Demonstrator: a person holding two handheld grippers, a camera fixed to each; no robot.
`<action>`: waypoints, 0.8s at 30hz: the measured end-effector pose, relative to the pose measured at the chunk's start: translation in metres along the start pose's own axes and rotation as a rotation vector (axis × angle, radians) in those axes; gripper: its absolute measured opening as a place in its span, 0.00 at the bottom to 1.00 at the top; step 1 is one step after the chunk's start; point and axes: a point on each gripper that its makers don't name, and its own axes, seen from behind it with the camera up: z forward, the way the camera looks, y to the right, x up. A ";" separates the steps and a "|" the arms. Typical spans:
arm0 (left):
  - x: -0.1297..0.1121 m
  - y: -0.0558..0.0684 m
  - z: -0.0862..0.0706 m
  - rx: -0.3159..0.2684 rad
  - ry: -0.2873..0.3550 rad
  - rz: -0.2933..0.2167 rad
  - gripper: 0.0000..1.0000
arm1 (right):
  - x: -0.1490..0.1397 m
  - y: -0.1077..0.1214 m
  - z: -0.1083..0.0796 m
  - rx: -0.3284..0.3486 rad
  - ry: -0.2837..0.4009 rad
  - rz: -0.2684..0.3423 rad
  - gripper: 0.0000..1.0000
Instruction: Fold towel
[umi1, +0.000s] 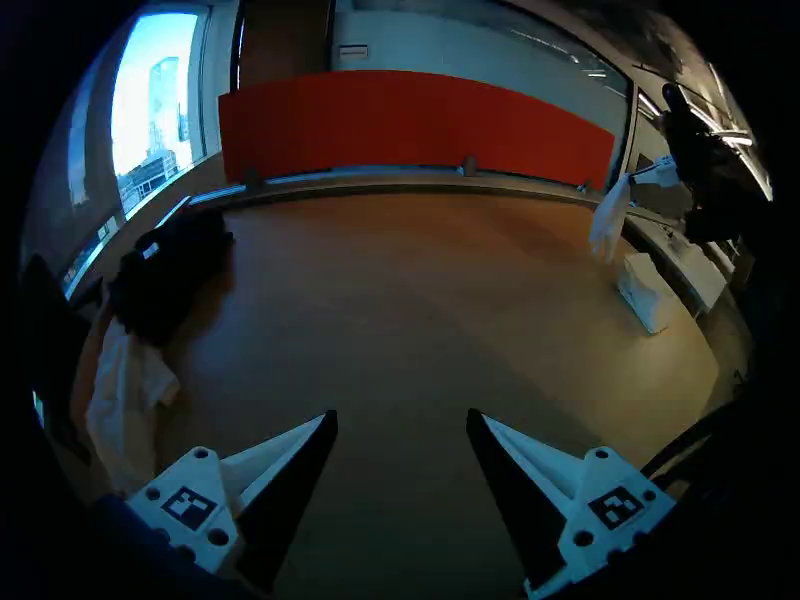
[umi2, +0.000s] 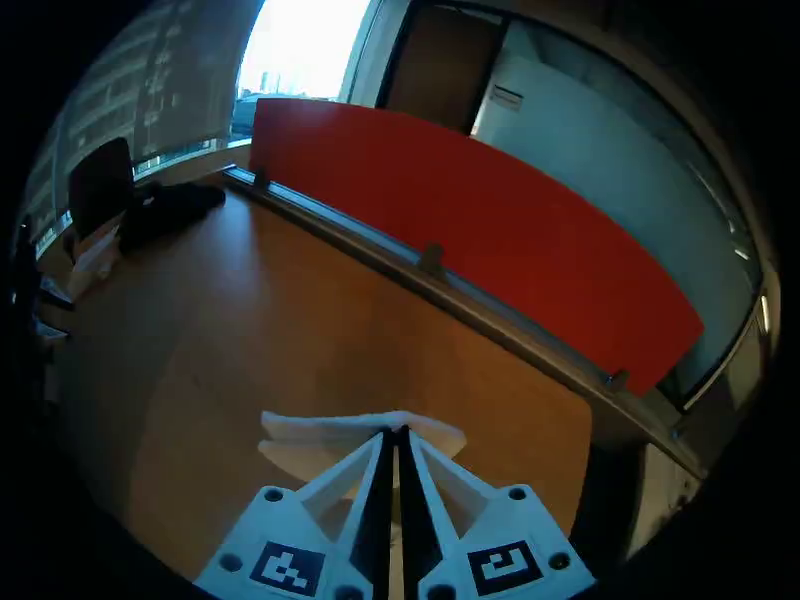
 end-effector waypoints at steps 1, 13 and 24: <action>0.000 0.001 0.000 0.000 -0.001 0.001 0.96 | -0.002 0.004 -0.001 -0.005 -0.003 0.002 0.03; 0.003 0.011 0.004 -0.008 -0.007 0.013 0.96 | -0.023 0.033 -0.011 -0.044 -0.032 0.028 0.03; 0.008 0.020 0.007 -0.022 -0.007 0.029 0.96 | -0.046 0.042 -0.032 -0.068 -0.044 0.051 0.03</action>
